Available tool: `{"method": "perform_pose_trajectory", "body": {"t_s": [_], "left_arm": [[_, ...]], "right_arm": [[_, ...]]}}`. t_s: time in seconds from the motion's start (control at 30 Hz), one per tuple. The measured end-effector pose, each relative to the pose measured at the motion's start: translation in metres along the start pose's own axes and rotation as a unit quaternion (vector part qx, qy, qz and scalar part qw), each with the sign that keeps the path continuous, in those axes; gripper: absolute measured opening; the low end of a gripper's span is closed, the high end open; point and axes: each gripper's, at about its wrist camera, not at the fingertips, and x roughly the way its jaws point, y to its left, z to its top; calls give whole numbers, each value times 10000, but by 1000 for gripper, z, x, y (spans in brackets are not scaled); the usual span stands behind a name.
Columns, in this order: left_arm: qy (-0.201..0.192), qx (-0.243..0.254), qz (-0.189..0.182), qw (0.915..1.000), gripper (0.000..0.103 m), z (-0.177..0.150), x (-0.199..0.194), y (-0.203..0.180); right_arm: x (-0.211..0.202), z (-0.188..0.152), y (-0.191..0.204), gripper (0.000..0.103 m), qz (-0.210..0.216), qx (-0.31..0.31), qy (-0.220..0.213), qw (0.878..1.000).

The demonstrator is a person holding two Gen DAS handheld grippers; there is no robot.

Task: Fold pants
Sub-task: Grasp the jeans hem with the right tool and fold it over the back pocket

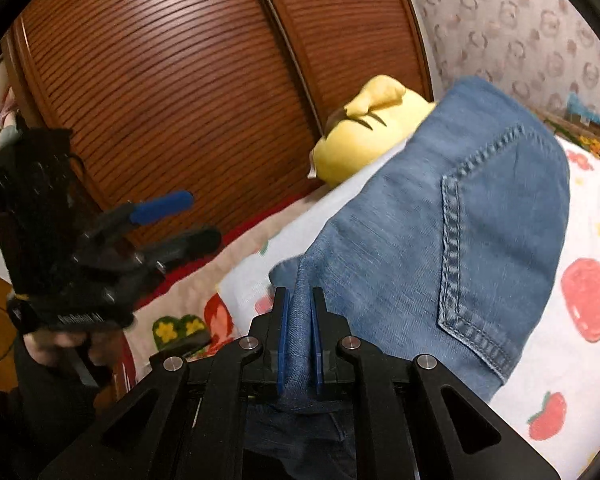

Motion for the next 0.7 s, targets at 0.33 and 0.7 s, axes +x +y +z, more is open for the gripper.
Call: {"method": "perform_pose_trajectory", "body": {"t_s": [0.33, 0.7], "left_arm": [[-18, 47, -67, 10000, 86, 2, 1, -6], [-10, 352, -505, 9981, 86, 13, 8, -45]], "right_arm": [[-44, 4, 11, 35, -365, -110, -474, 9981], [-63, 7, -13, 40, -1494, -304, -755, 9854]]}}
